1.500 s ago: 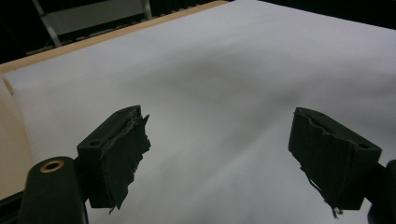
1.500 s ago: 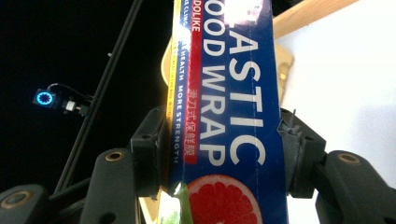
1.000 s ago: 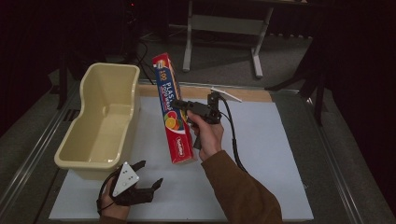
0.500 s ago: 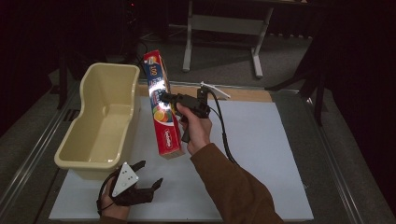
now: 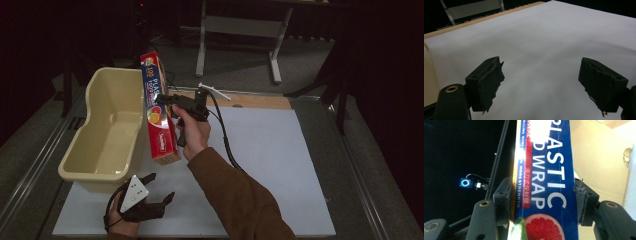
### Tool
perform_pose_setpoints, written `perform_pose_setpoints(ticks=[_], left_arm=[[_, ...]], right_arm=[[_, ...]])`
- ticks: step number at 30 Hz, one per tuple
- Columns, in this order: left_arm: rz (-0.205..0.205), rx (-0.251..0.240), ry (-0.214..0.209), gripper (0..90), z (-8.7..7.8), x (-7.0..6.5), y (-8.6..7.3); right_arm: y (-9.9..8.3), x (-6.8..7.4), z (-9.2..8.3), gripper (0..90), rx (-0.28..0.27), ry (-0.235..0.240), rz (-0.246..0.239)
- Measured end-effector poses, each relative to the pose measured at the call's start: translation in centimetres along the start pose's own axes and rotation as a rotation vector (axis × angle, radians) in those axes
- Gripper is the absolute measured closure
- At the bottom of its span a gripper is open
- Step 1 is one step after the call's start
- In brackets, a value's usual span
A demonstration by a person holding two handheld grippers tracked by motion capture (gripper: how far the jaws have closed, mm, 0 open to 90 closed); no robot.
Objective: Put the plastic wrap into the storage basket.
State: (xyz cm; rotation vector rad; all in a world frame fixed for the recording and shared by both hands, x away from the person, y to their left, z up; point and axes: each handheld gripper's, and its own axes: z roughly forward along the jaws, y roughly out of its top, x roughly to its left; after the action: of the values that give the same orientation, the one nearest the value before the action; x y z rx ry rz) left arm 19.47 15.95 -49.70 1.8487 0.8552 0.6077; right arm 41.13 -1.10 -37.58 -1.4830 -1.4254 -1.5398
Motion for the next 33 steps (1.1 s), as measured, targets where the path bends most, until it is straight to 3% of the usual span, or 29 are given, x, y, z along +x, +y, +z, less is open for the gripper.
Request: perform_pose_setpoints(ticks=[6, 10, 19, 24, 33], left_arm=[[0.015, -0.004, 0.000, 18.8, -0.1, -0.3, 0.1], [0.016, -0.007, -0.005, 18.8, 0.0, -0.5, 0.1], [0.037, -0.008, -0.007, 18.8, -0.2, -0.9, 0.2], [0.042, -0.012, -0.007, 18.8, -0.3, -1.1, 0.2], [0.043, -0.019, -0.011, 18.8, -0.4, -1.2, 0.2]], right_arm=[[-0.4, 0.7, 1.4, 42.4, -0.003, 0.005, 0.008], [-0.7, 1.1, 2.5, 42.4, 0.002, -0.018, 0.004], [-1.4, 1.0, 4.5, 42.3, 0.006, -0.033, 0.036], [-1.9, 1.4, 5.4, 42.0, 0.010, -0.043, 0.013], [-2.3, 1.5, 6.5, 41.7, 0.026, -0.043, 0.025]])
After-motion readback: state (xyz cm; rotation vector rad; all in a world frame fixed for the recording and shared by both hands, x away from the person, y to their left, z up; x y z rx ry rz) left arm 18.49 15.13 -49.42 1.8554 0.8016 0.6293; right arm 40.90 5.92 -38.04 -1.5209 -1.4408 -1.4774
